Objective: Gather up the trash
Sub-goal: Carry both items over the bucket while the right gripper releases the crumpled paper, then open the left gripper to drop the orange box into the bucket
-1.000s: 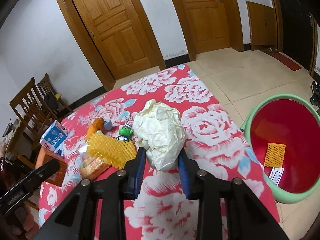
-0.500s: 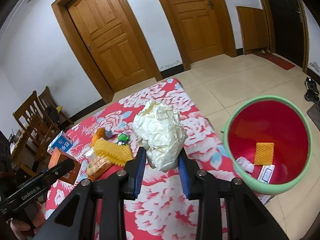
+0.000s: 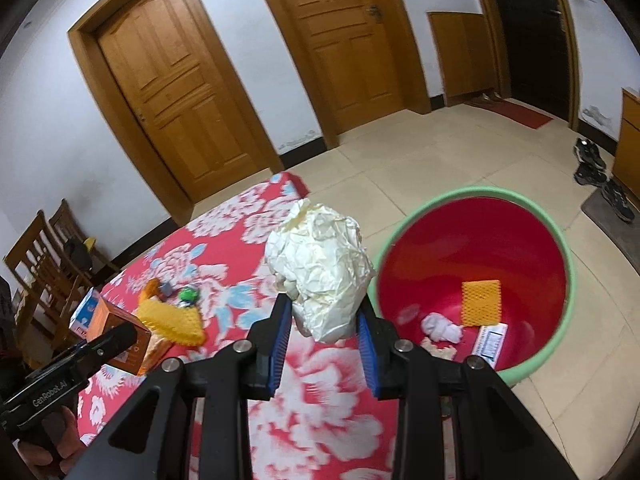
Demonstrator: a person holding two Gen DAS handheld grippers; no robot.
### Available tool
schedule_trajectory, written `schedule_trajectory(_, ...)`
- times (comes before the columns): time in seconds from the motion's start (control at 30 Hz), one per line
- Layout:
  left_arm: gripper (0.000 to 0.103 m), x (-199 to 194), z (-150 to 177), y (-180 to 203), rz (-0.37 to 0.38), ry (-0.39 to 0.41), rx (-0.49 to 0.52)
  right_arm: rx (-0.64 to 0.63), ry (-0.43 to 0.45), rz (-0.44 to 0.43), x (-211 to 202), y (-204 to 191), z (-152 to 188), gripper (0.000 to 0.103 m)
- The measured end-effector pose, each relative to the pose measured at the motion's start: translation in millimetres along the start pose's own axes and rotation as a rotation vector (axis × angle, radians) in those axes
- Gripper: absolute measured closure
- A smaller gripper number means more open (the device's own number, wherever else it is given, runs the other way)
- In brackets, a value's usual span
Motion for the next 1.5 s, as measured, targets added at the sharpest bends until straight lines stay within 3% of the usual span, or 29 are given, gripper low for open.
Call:
schedule_trajectory(0.57,0.045,57.0,-11.6,76.6,0.056,-0.069,0.140,0.166,-0.038,0.108,21.2,91.7,6.8,0.062)
schedule_trajectory(0.7,0.045,66.2,-11.5,92.4,0.072,-0.078,0.170,0.179,-0.040,0.121,21.7,102.6,8.5,0.060)
schedule_trajectory(0.83,0.045,74.5,-11.1,105.8,0.085,-0.090,0.197,0.189,-0.034,0.131,18.9,111.1,9.4,0.048)
schedule_trajectory(1.0,0.045,85.4,-9.8,119.9,0.099,-0.109,0.225,0.212,-0.024,0.129,13.2,120.4,9.4,0.042)
schedule_trajectory(1.5,0.044,117.5,-10.3,166.2,0.153,-0.143,0.315,0.297,0.037,0.146,-16.7,151.7,13.5,0.038)
Point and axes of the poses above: each gripper's, at about its wrist camera, not at the fingertips, and x roughly the way its jaws point, y to its right, z to its underside, the point moved 2 cm from there along x, roughly the way its jaws point, and after that the axes turned 7 degrees about -y, right-handed, at the moved point
